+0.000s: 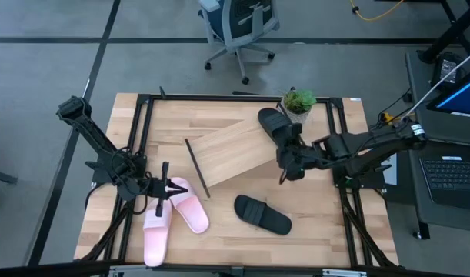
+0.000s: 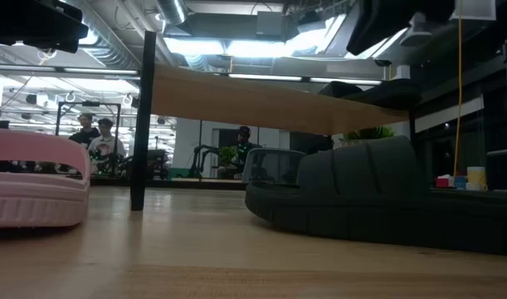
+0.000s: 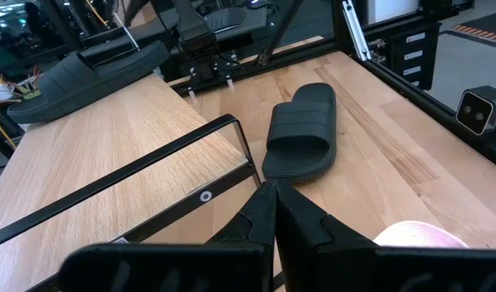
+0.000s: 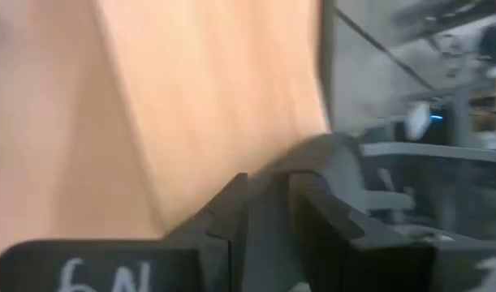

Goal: Pick and place slides into the shelf
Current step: Put the left black slide on the shelf

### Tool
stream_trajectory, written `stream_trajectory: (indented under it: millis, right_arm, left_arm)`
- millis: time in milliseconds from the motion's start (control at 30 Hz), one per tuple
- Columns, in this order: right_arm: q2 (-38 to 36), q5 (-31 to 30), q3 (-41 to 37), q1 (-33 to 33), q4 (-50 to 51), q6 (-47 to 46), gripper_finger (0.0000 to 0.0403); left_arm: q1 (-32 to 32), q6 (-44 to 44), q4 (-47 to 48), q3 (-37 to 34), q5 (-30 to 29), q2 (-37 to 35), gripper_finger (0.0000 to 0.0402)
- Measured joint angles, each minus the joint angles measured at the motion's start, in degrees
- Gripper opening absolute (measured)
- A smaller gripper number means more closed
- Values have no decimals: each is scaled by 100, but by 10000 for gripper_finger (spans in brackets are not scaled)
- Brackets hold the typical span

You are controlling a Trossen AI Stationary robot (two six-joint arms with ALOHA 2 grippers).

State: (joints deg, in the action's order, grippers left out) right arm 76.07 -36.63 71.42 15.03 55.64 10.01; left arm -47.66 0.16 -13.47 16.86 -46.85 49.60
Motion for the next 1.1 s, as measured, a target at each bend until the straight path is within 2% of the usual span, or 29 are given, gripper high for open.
stream_trajectory:
  millis: [233, 367, 533, 767, 1100]
  right_arm:
    - [0, 275, -2, 438, -40, -699, 39]
    - [6, 288, -166, 669, -425, -815, 8]
    - [307, 288, -216, 993, -530, -784, 9]
    - [1063, 289, -227, 1334, -536, -60, 5]
    - [1359, 286, -225, 1716, -911, -273, 3]
  left_arm:
    - [1, 0, 0, 0, 0, 0, 0]
    - [0, 0, 0, 0, 0, -2, 0]
    - [0, 0, 7, 0, 1, 0, 0]
    - [0, 0, 50, 0, 2, -2, 0]
    - [1, 2, 59, 0, 1, 0, 0]
